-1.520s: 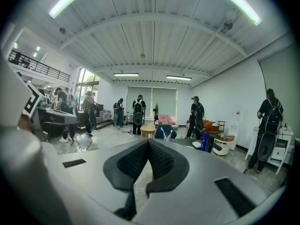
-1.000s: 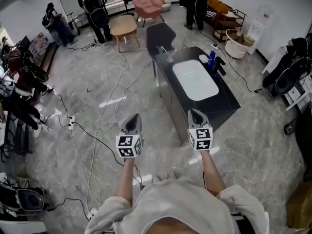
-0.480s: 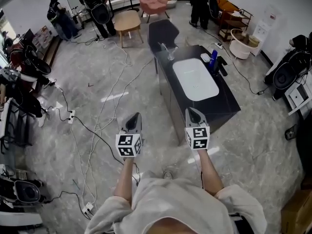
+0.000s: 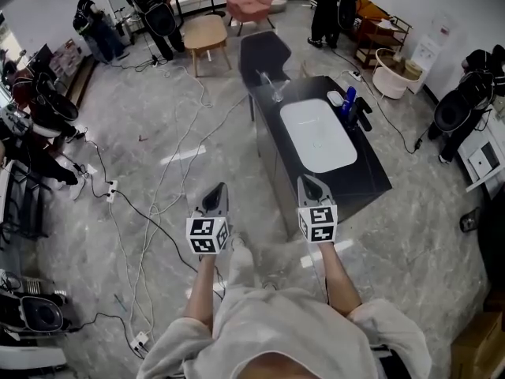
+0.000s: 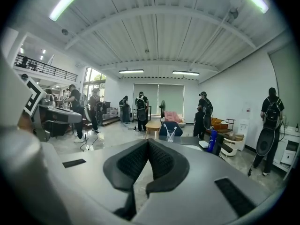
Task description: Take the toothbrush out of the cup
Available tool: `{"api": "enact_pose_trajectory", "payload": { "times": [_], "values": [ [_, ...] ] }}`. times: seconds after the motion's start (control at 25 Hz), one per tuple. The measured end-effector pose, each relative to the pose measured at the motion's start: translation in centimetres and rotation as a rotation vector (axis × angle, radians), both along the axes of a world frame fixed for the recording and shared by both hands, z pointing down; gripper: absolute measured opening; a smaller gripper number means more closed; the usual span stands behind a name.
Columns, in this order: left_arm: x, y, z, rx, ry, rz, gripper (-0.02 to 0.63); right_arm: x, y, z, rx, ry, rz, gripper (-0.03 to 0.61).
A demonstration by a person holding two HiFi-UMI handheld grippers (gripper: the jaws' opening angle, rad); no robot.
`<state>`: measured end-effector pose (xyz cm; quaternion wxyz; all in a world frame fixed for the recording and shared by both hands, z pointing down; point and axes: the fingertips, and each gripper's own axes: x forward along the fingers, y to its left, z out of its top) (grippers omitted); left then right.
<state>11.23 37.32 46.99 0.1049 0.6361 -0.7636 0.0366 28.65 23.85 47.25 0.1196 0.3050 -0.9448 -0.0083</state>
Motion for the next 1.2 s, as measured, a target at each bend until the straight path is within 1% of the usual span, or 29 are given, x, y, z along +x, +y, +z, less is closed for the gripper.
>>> {"api": "enact_pose_trajectory", "payload": {
  "times": [0.16,0.4,0.52,0.88,1.2],
  "values": [
    [-2.4,-2.8,0.6,0.006,0.003,0.012,0.025,-2.5,-2.5,0.4,0.007,0.005,0.006,0.012],
    [-7.4,-8.5,1.3,0.018,0.028,0.043,0.025,-7.2,-7.2,0.9,0.012,0.027,0.029,0.012],
    [-10.3,-11.4,1.0,0.021,0.034,0.063,0.025,-10.1,-9.7,0.6,0.012,0.038,0.043,0.012],
    [-20.0,-19.1,-0.5,0.024,0.022,0.101,0.025,-19.8,-17.1,-1.1,0.03,0.026,0.068,0.012],
    [-26.3,-25.7,-0.5,0.033,0.021,0.161,0.025,-25.9,-22.6,-1.1,0.04,0.04,0.113,0.011]
  ]
}}
